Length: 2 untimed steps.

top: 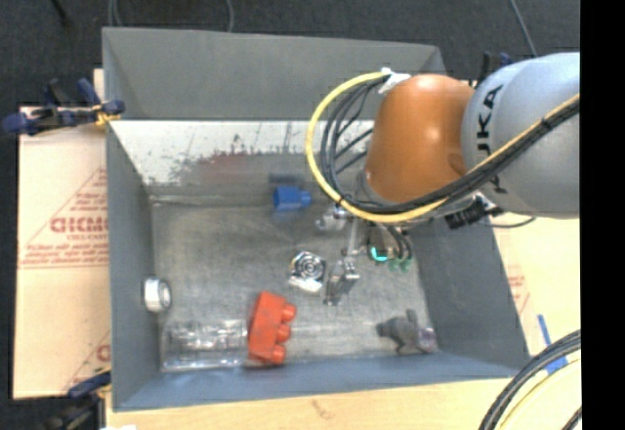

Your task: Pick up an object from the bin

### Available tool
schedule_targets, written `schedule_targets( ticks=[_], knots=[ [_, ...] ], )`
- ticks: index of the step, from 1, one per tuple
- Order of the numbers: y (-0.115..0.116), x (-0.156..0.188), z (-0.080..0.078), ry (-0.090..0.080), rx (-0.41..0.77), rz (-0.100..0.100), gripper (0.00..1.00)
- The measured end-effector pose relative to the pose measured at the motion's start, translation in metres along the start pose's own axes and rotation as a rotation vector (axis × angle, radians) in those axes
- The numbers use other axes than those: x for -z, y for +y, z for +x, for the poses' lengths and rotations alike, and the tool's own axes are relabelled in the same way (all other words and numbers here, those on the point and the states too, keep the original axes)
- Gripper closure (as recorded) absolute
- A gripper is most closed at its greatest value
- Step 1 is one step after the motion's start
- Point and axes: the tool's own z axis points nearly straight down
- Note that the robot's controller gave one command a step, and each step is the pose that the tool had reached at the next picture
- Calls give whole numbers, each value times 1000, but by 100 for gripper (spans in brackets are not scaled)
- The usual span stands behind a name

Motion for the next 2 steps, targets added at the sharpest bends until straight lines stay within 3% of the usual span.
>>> schedule_targets(
  ticks=[1, 2],
  knots=[
    [-20, -104, -26, -14, -74, -2, 0],
    [-18, -74, -13, -10, -69, -1, 0]
  ],
)
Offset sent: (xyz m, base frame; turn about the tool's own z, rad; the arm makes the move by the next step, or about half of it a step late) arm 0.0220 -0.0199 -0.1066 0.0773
